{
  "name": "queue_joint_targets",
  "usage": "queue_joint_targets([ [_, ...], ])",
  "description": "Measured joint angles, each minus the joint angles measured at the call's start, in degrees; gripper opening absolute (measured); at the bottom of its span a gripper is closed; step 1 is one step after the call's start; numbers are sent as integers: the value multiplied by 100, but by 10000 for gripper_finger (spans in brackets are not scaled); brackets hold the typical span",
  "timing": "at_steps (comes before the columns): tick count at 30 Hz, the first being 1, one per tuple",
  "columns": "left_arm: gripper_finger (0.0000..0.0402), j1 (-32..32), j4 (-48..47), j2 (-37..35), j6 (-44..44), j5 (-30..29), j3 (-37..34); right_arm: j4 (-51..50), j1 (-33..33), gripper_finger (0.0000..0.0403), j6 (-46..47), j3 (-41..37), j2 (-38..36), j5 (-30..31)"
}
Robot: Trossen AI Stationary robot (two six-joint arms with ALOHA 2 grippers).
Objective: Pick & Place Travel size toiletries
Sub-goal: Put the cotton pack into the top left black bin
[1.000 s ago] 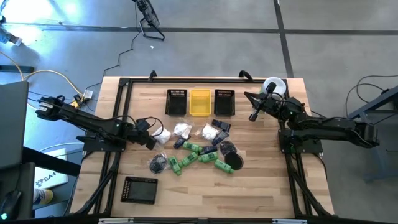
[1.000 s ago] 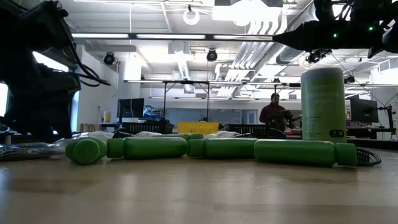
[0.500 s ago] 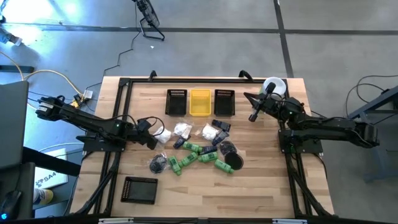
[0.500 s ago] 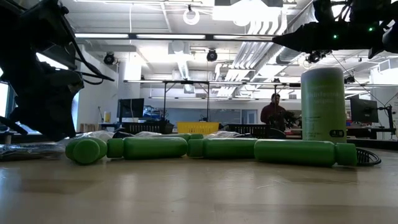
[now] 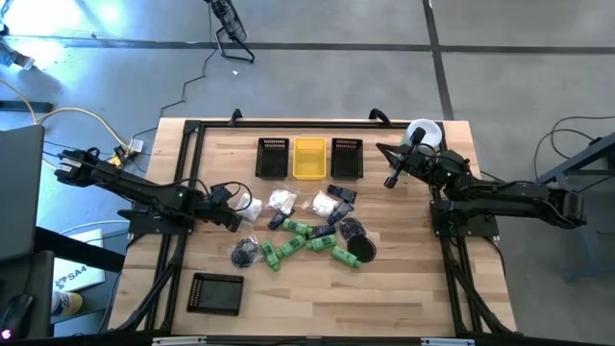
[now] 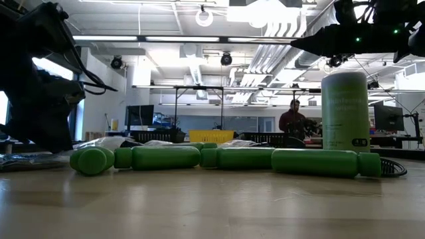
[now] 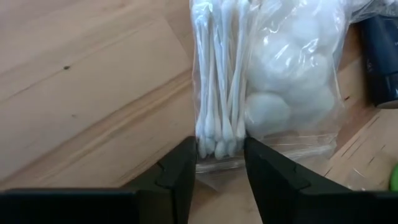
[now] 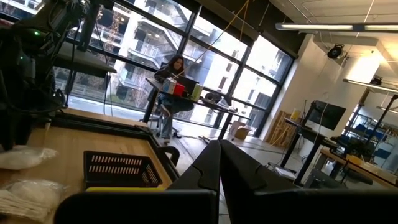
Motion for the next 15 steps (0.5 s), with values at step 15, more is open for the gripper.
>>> queue_joint_targets([
  [15, 105, 4, -37, 5, 203, -85, -13, 3, 0, 2, 0, 0, -1, 2],
])
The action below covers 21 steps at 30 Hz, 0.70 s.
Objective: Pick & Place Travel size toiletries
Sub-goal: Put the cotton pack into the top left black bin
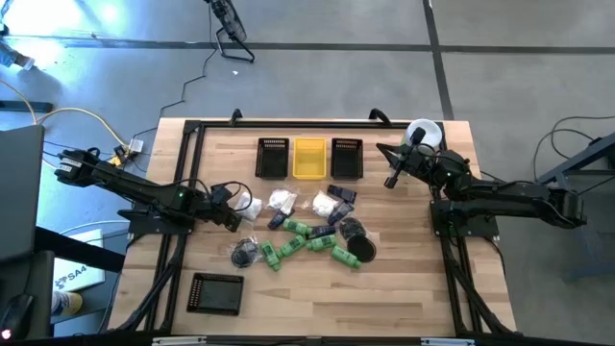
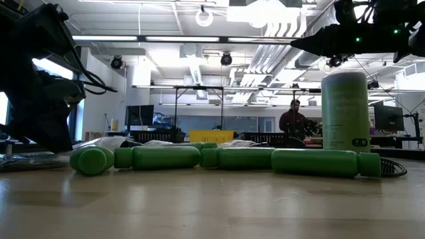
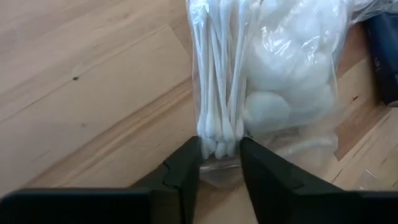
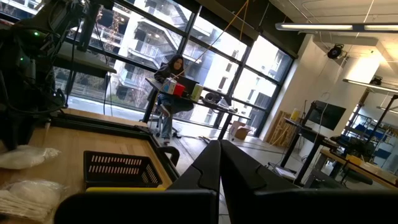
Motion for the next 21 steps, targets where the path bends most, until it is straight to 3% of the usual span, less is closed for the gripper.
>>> queue_joint_targets([
  [6, 15, 2, 16, 2, 0, -34, -7, 1, 0, 2, 44, 0, 0, -2],
  [13, 18, 2, 348, -4, 52, -208, -17, 1, -1, 2, 57, 0, 0, -2],
  [17, 7, 2, 899, -46, 694, -319, 139, 1, 0, 2, 59, 0, 1, -2],
  [21, 8, 2, 850, -46, 1002, -330, 302, 3, -2, 2, 63, 0, 2, -2],
])
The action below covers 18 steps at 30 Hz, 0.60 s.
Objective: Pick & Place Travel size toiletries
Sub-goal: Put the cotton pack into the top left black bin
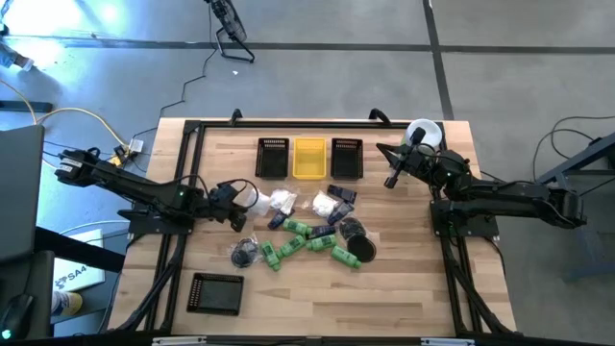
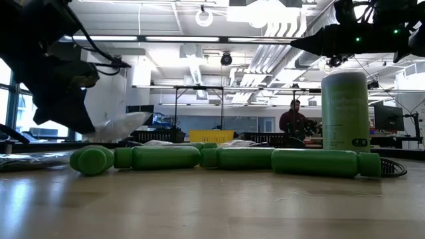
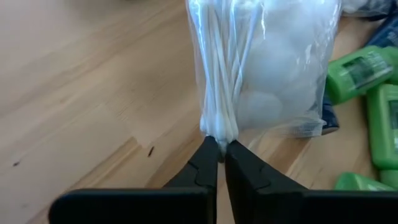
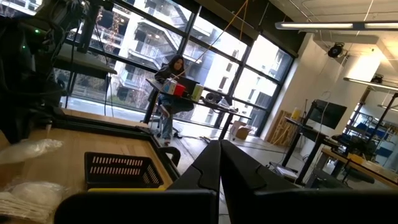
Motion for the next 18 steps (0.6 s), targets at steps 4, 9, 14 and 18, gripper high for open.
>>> queue_joint_targets([
  [4, 3, 0, 2, -2, 6, -2, 23, 0, -1, 2, 0, 0, -2, 1],
  [9, 2, 0, 9, -2, 48, -6, 25, 1, 0, 2, 0, 0, 0, 0],
  [14, 2, 0, -8, -2, 110, -15, 28, 2, 2, 2, 0, 0, -1, 0],
  [18, 1, 0, -6, -2, 157, -15, 28, 2, 2, 2, 0, 0, -2, 0],
])
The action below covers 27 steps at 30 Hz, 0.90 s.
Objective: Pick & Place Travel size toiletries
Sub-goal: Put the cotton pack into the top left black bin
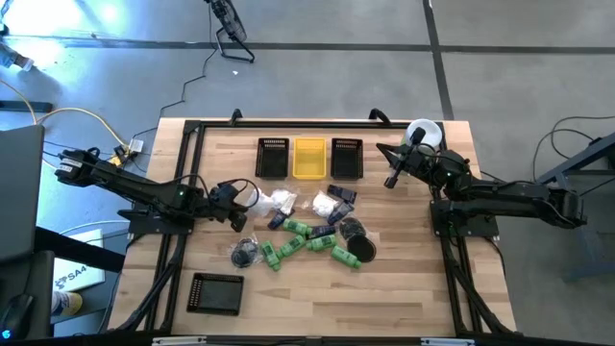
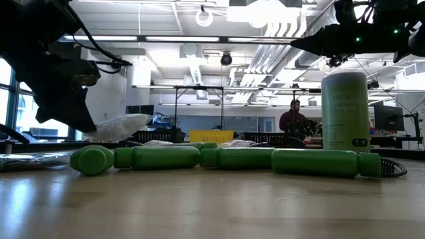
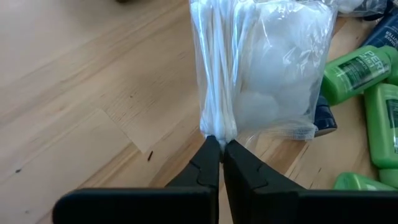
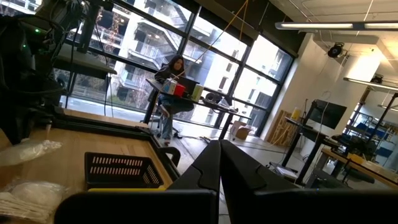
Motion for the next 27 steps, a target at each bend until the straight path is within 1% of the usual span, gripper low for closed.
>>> queue_joint_targets([
  [5, 1, 0, 74, -1, -2, -7, 9, 0, -2, 2, 0, 0, 2, 0],
  [9, 1, 0, 142, -2, -2, -188, 9, 0, -2, 2, 0, 0, 0, 0],
  [18, 1, 0, 716, -4, 49, -318, 9, 0, -1, 2, -20, 0, 0, 0],
  [23, 1, 2, 1144, -4, 302, -482, 9, 0, -2, 2, -20, 0, 0, 0],
  [27, 1, 2, 1531, -4, 461, -769, 10, 0, -2, 2, -20, 0, 0, 0],
])
